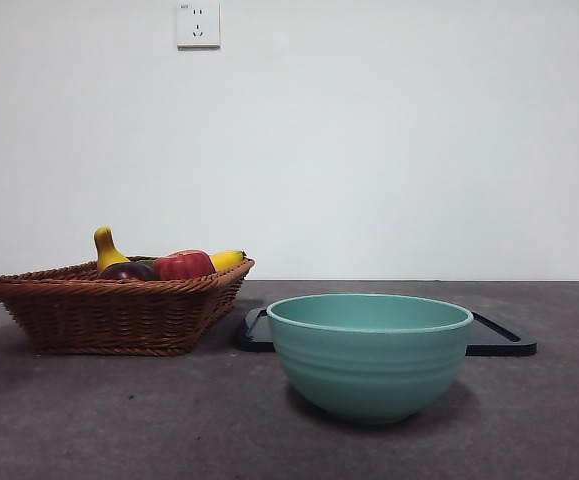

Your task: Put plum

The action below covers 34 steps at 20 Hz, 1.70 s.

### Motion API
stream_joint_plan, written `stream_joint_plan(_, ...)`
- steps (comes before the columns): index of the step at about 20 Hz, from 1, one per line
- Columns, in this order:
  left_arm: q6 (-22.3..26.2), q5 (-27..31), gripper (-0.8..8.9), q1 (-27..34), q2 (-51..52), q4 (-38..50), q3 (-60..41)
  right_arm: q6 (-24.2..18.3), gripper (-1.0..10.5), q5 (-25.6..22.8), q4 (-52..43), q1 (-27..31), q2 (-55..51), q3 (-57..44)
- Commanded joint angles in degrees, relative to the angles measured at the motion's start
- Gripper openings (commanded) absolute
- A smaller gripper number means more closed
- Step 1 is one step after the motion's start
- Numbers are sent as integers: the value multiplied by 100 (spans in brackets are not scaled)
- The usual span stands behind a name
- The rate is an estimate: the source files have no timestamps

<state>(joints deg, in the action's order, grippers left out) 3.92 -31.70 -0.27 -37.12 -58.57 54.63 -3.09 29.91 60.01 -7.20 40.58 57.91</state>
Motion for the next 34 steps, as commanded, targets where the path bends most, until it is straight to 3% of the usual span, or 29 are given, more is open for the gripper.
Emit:
stream_joint_plan(1,212,-33,14,-57,-35,-66,131,-289,5,20,116,-219,77,111)
stream_joint_plan(7,208,-31,33,-57,-28,-13,131,-328,19,11,146,-431,131,111)
stream_joint_plan(9,195,-28,73,-57,-28,-15,131,-275,194,9,146,-431,131,111)
stream_joint_plan(11,136,-26,272,-57,-31,-15,131,-203,361,9,133,-431,131,111)
stream_joint_plan(13,131,-26,452,-57,-31,-13,131,-201,365,9,133,-431,131,111)
stream_joint_plan(20,74,-20,464,-70,-92,20,131,-181,369,9,133,-431,131,111)
stream_joint_plan(25,-125,52,459,-212,-605,501,260,-181,369,9,118,-431,131,111)
stream_joint_plan(34,-323,1300,458,-1119,-2802,1401,1128,-177,369,9,4,-431,131,111)
